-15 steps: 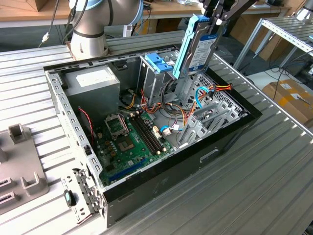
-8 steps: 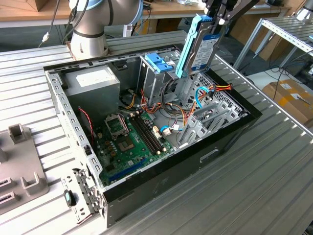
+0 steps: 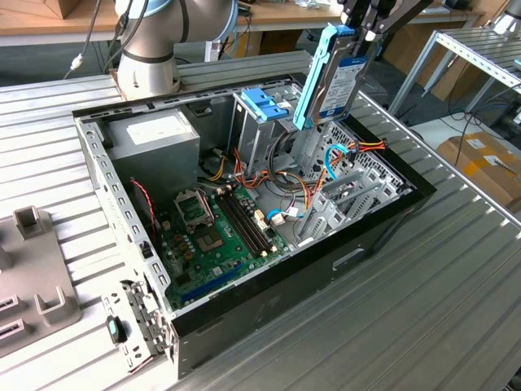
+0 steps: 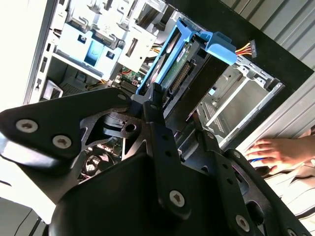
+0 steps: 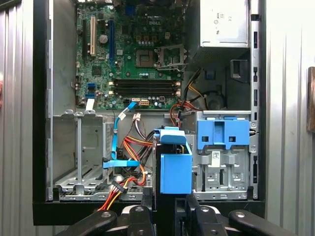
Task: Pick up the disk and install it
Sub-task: 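Pick up the disk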
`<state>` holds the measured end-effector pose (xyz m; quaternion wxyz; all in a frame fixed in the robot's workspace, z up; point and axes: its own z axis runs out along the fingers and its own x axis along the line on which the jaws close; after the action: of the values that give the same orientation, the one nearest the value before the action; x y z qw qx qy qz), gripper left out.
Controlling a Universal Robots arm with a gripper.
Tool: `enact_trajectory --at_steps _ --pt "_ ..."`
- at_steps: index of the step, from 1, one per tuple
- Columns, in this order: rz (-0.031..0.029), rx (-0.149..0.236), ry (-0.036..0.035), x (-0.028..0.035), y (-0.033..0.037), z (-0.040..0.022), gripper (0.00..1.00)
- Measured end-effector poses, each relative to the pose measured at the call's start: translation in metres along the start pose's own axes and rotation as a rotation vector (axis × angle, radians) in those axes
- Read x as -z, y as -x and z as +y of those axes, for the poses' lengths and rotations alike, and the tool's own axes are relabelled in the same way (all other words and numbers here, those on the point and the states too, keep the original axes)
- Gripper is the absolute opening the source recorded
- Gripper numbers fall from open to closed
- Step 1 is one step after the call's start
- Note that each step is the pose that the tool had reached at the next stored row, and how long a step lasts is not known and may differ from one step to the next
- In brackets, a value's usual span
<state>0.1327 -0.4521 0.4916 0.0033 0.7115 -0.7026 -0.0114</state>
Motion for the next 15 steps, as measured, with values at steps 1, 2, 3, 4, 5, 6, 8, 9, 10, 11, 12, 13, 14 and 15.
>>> enact_trajectory --at_steps 1,2,3,4,5,6,8,9,10,11,12,13,14,15 --pt "-0.0001 0.0 0.0 0.0 -0.0001 -0.0001 0.35" --pt "-0.0001 0.0 0.0 0.0 -0.0004 -0.0002 0.35" --pt "-0.0002 0.0 0.0 0.0 -0.0008 -0.0003 0.35" --pt "0.0 0.0 0.0 0.0 -0.0015 -0.0003 0.35" --pt "-0.0001 0.0 0.0 0.0 -0.0023 -0.0004 0.35" --pt "0.0 0.0 0.0 0.0 -0.0033 -0.0004 0.35" --pt "-0.0001 0.0 0.0 0.0001 -0.0059 -0.0003 0.35" --pt "-0.0001 0.0 0.0 0.0001 -0.0073 -0.0003 0.35" --pt "-0.0001 0.0 0.0 0.0001 -0.0091 -0.0003 0.35" --pt "-0.0001 0.0 0.0 0.0001 -0.0105 -0.0003 0.35" --pt "0.0 0.0 0.0 0.0002 -0.0127 -0.0003 0.35" --pt "-0.0002 0.0 0.0 0.0001 -0.0158 -0.0002 0.35" --pt "0.0 0.0 0.0 0.0002 -0.0176 -0.0002 0.35" --pt "0.0 0.0 0.0 0.0002 -0.0186 -0.0002 0.35"
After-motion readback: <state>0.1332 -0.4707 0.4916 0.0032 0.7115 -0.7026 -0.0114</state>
